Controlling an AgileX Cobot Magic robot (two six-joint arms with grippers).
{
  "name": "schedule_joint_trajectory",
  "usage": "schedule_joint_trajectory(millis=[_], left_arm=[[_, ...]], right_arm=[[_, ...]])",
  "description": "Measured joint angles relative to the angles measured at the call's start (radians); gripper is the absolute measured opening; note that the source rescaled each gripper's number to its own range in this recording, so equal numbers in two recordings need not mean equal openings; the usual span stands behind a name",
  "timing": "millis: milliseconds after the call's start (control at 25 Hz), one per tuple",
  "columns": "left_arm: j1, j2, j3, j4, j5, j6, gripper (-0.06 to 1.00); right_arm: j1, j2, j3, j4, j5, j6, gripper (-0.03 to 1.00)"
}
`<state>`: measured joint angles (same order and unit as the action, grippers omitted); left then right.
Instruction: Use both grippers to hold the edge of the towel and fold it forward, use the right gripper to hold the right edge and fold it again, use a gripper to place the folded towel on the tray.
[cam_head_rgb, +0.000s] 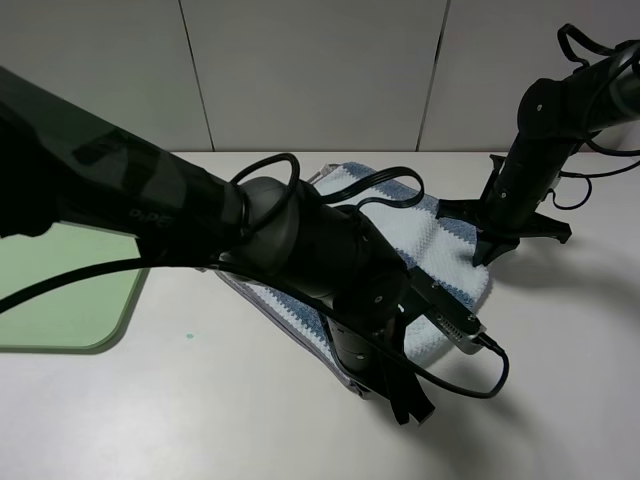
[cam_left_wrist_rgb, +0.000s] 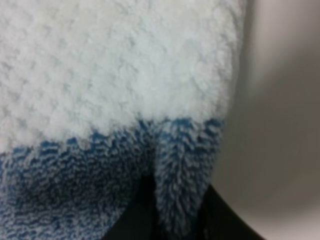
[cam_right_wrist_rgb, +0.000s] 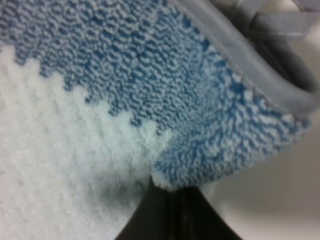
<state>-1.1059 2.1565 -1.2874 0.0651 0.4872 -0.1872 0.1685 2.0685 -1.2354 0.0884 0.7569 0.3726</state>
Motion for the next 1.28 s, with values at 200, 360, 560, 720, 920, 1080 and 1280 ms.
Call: schedule_joint_trajectory(millis=[200,360,560,720,920,1080,1280], left_arm=[[0.0,0.0,0.0,0.0,0.0,0.0,0.01],[0.0,0.0,0.0,0.0,0.0,0.0,0.0],[0.0,0.0,-0.001,-0.001,0.001,0.0,0.0],[0.0,0.001,-0.02,-0.007,0.053,0.0,0.0],[0.0,0.002,-0.049,-0.009,0.141,0.0,0.0],[0.0,-0.024,-0.053,-0.011,0.171,0.0,0.0],[0.0,-0.093,-0.058,-0.034,0.208,0.0,0.0]], right_arm=[[0.0,0.0,0.0,0.0,-0.003,-0.002,0.0],[0.0,0.0,0.0,0.0,-0.005,-0.002,0.0],[0.0,0.0,0.0,0.0,-0.003,-0.002,0.0],[0.0,0.0,0.0,0.0,0.011,-0.003,0.0],[0.0,-0.032,0.0,0.0,0.027,-0.007,0.0],[0.0,-0.098,0.0,-0.001,0.043,-0.007,0.0],[0.0,-0.166,0.0,-0.026,0.08,-0.007,0.0]])
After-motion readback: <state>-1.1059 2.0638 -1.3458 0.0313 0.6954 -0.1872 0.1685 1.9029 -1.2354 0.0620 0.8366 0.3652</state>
